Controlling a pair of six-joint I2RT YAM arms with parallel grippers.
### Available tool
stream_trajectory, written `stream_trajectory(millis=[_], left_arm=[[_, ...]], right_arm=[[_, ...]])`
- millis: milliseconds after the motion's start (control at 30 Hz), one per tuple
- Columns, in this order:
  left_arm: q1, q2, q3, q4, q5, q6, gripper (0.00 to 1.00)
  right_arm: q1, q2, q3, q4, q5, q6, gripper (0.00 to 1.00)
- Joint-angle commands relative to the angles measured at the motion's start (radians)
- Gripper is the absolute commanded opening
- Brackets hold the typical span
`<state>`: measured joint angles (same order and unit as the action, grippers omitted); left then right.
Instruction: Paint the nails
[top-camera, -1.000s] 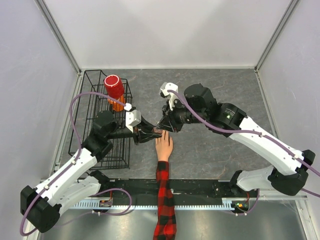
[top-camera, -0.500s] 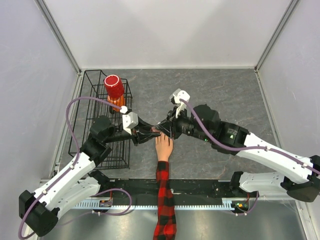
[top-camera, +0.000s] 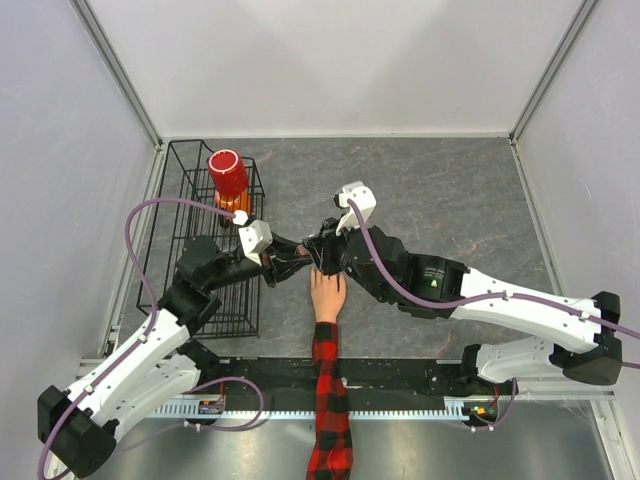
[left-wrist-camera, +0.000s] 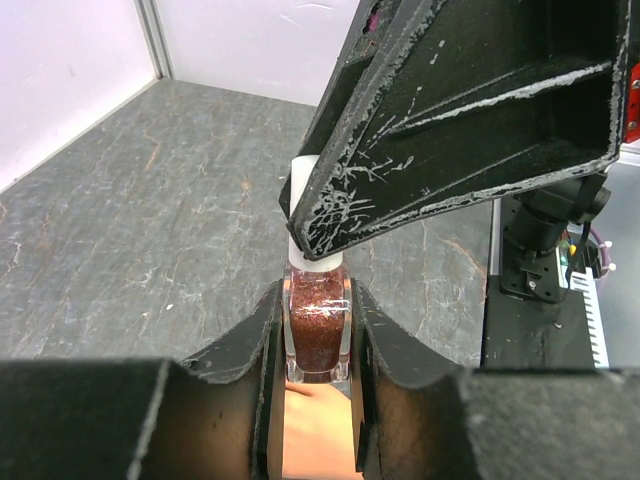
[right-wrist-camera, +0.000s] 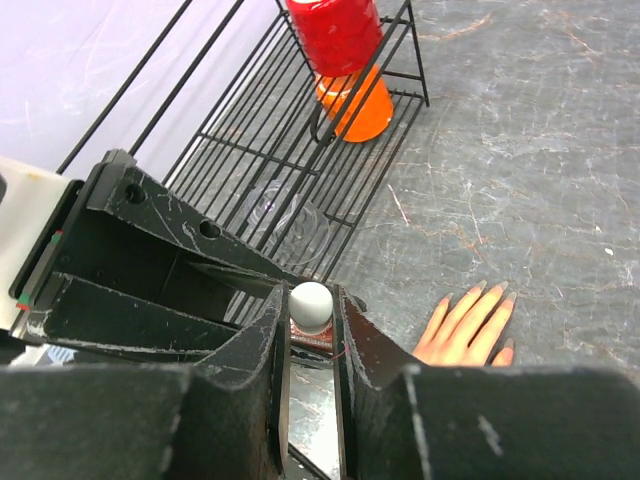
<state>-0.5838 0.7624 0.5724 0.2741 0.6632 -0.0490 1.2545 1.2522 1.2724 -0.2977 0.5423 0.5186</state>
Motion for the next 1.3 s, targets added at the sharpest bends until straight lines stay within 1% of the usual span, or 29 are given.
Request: stream_trajectory(millis=[0,133,200,233,300,333,400,433,500,533,600,633,667,700,733,767,800,900,933,1000,1033,1167,1200,1267], left_arm=[[-0.001,-0.017,0.03,0.149,-0.013,-0.035,0.02],[-0.001,-0.02,0.029,0.152,-0.014,-0.035,0.02],[-0.001,-0.021,0.027,0.151,-0.016,-0.035,0.02],[-0.001,-0.02,0.026,0.151,-0.017,-0.035,0.02],[-0.001,-0.015,0.027,0.151,-0.013,-0.035,0.02],[-0.001,-0.012,0.027,0.149,-0.011,-0.035,0.02],[-0.001,-0.009,0.032,0.14,-0.004,-0.034,0.02],[-0.001,-0.008,0.037,0.137,0.001,-0.032,0.02],[-0.002,0.005,0.043,0.128,0.028,-0.031,0.02],[-0.002,0.011,0.053,0.116,0.041,-0.031,0.02],[-0.001,0.028,0.064,0.106,0.079,-0.034,0.02],[-0.002,0.032,0.067,0.103,0.094,-0.035,0.02],[-0.001,0.043,0.072,0.099,0.11,-0.035,0.02],[-0.001,0.048,0.076,0.094,0.146,-0.037,0.02],[-0.002,0.055,0.087,0.091,0.17,-0.04,0.02],[-0.001,0.06,0.092,0.088,0.193,-0.045,0.02],[-0.002,0.075,0.096,0.088,0.244,-0.049,0.02],[-0.004,0.097,0.115,0.089,0.326,-0.072,0.02],[-0.002,0.1,0.116,0.093,0.34,-0.081,0.02],[-0.002,0.106,0.118,0.097,0.354,-0.086,0.02],[-0.002,0.106,0.118,0.097,0.357,-0.087,0.02],[-0.002,0.109,0.118,0.097,0.362,-0.091,0.02],[-0.002,0.11,0.118,0.097,0.363,-0.091,0.02],[-0.002,0.11,0.119,0.097,0.365,-0.089,0.02]], right_arm=[[0.023,0.027,0.044,-0.086,0.015,0.066,0.01],[0.023,0.021,0.05,-0.093,0.012,0.075,0.02],[0.023,0.023,0.057,-0.096,0.001,0.074,0.06],[0.023,0.026,0.065,-0.103,-0.013,0.067,0.14],[0.023,0.033,0.103,-0.144,-0.018,0.043,0.23],[0.023,0.036,0.119,-0.165,-0.013,0.032,0.36],[0.022,0.042,0.175,-0.236,-0.008,0.003,0.5],[0.022,0.046,0.2,-0.268,-0.007,-0.026,0.59],[0.017,0.052,0.274,-0.352,-0.007,-0.058,0.68],[0.013,0.052,0.295,-0.374,-0.018,-0.095,0.76],[-0.009,0.041,0.349,-0.418,-0.086,-0.141,0.82],[-0.02,0.038,0.366,-0.434,-0.12,-0.169,0.89],[-0.036,0.033,0.383,-0.451,-0.158,-0.21,0.91],[-0.079,0.033,0.419,-0.484,-0.277,-0.235,0.93],[-0.107,0.039,0.439,-0.506,-0.362,-0.259,0.92],[-0.137,0.055,0.455,-0.524,-0.451,-0.317,0.91],[-0.179,0.062,0.472,-0.558,-0.62,-0.342,0.88],[-0.208,0.081,0.482,-0.593,-0.752,-0.414,0.79],[-0.216,0.085,0.485,-0.6,-0.76,-0.425,0.72],[-0.239,0.084,0.486,-0.61,-0.775,-0.452,0.66],[-0.247,0.079,0.482,-0.61,-0.807,-0.46,0.64],[-0.257,0.081,0.472,-0.616,-0.863,-0.482,0.6],[-0.257,0.082,0.466,-0.617,-0.869,-0.485,0.55],[-0.257,0.09,0.461,-0.62,-0.871,-0.491,0.52]])
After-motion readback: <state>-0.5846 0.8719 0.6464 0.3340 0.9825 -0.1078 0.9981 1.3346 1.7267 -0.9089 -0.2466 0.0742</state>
